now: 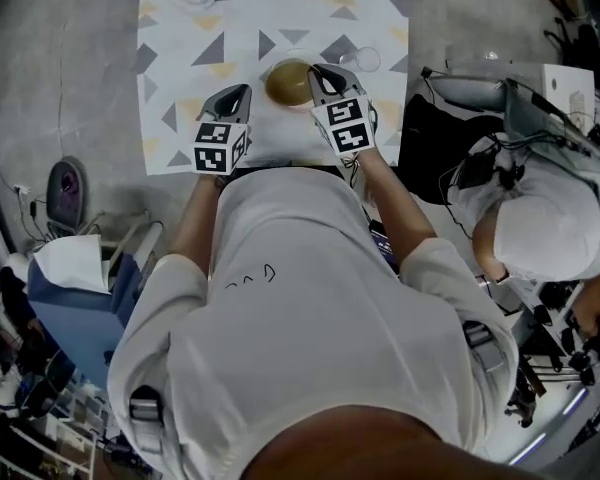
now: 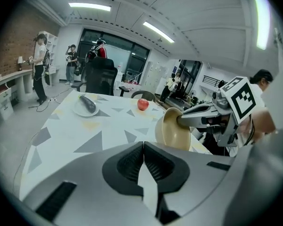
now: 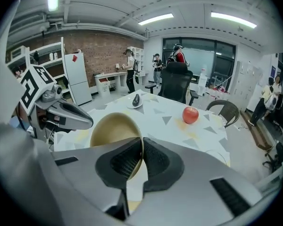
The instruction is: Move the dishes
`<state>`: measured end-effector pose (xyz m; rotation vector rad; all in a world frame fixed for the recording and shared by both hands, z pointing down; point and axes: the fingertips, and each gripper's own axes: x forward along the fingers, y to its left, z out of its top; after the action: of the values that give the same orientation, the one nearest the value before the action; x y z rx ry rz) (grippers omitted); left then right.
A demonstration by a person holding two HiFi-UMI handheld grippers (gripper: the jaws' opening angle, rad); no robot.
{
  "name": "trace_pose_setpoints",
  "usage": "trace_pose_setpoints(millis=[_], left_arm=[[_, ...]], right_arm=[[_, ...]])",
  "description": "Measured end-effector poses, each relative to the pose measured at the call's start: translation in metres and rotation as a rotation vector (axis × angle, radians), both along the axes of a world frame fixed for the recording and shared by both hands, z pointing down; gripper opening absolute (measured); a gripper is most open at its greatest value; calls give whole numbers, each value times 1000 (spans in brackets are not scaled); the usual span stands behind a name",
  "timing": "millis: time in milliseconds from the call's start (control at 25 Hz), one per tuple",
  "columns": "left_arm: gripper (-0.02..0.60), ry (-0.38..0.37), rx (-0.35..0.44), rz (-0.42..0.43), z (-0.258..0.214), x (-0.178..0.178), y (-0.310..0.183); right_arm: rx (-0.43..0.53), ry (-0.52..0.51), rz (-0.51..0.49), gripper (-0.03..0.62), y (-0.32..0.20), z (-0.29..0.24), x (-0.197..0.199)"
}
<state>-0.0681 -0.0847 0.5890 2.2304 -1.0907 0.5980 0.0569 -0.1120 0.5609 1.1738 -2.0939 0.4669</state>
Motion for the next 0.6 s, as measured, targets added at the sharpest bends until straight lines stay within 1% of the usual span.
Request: trace_pose_setpoints(millis=[240,600], left_arm=[[20,3,-7,-66,3,-32,3],[21,5,-15,-148,8,-79,3]], right_arm=[[32,2,-62,12,-17,-7,-37],[38,-24,-133,12,-37,-13,-97]])
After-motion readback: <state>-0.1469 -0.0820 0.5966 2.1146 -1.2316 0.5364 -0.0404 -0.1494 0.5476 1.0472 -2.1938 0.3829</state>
